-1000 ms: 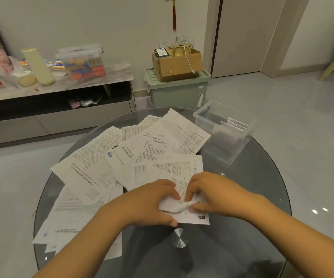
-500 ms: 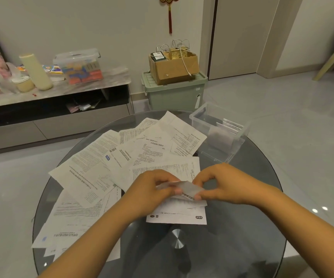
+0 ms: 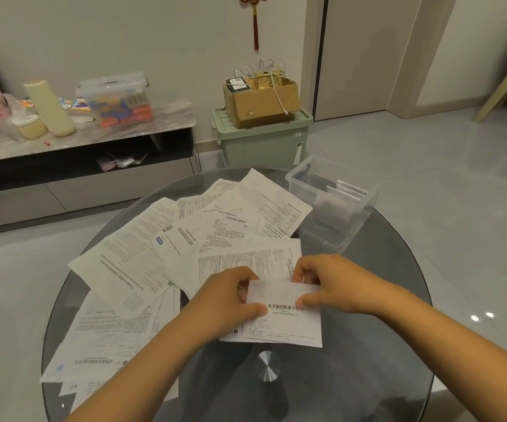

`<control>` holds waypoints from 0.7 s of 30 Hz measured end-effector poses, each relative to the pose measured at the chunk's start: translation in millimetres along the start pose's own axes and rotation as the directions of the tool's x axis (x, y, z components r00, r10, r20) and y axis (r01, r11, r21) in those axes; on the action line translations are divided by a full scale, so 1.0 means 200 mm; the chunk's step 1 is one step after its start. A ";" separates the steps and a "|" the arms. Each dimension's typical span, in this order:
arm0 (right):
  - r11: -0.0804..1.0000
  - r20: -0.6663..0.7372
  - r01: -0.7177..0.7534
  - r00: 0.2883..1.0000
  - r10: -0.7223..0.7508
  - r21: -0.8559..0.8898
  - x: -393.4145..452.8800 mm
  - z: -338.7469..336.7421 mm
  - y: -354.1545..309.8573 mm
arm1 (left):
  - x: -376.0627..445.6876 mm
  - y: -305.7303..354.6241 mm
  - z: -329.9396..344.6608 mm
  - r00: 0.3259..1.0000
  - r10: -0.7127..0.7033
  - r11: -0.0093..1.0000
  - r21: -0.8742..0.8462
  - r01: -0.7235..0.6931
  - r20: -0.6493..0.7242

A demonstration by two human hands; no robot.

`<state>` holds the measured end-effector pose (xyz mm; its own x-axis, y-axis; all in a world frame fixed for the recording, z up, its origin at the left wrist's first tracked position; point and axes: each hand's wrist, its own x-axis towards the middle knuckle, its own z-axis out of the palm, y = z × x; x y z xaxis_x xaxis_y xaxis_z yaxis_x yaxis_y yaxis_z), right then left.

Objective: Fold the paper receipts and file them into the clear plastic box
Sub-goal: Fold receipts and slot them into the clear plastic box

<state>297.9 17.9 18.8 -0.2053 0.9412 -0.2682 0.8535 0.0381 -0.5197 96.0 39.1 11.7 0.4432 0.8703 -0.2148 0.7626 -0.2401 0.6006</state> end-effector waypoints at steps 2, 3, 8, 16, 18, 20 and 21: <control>0.999 0.026 -0.014 1.000 0.014 -0.030 0.00 0.02 0.00 | 0.00 0.00 0.01 0.999 0.041 0.998 0.050 -0.042 0.022; 0.998 0.035 -0.015 0.999 0.018 -0.061 -0.01 0.02 -0.01 | -0.01 0.00 0.01 0.998 0.065 0.992 0.102 -0.067 0.027; 0.986 0.043 0.016 0.999 -0.009 -0.166 -0.01 0.03 -0.02 | -0.01 0.02 0.02 0.980 0.194 0.935 0.310 -0.172 -0.041; 0.997 0.077 -0.065 0.995 0.068 -0.042 -0.01 0.03 0.00 | -0.04 0.04 0.05 0.961 0.254 0.911 0.306 -0.276 0.111; 0.995 0.117 -0.099 0.988 0.098 0.007 -0.02 0.04 0.00 | -0.04 0.04 0.05 0.963 0.248 0.902 0.337 -0.270 0.106; 0.994 0.176 -0.109 0.979 0.103 0.029 -0.02 0.04 -0.01 | -0.05 0.04 0.03 0.965 0.232 0.895 0.363 -0.260 0.121; 0.993 0.199 -0.110 0.975 0.099 0.046 -0.02 0.04 -0.01 | -0.05 0.04 0.03 0.965 0.219 0.892 0.373 -0.257 0.142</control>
<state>292.8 11.3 14.2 -0.2113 0.8546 -0.4743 0.8479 -0.0811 -0.5239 100.0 25.7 14.0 0.6617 0.7266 -0.1848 0.7416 -0.5981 0.3038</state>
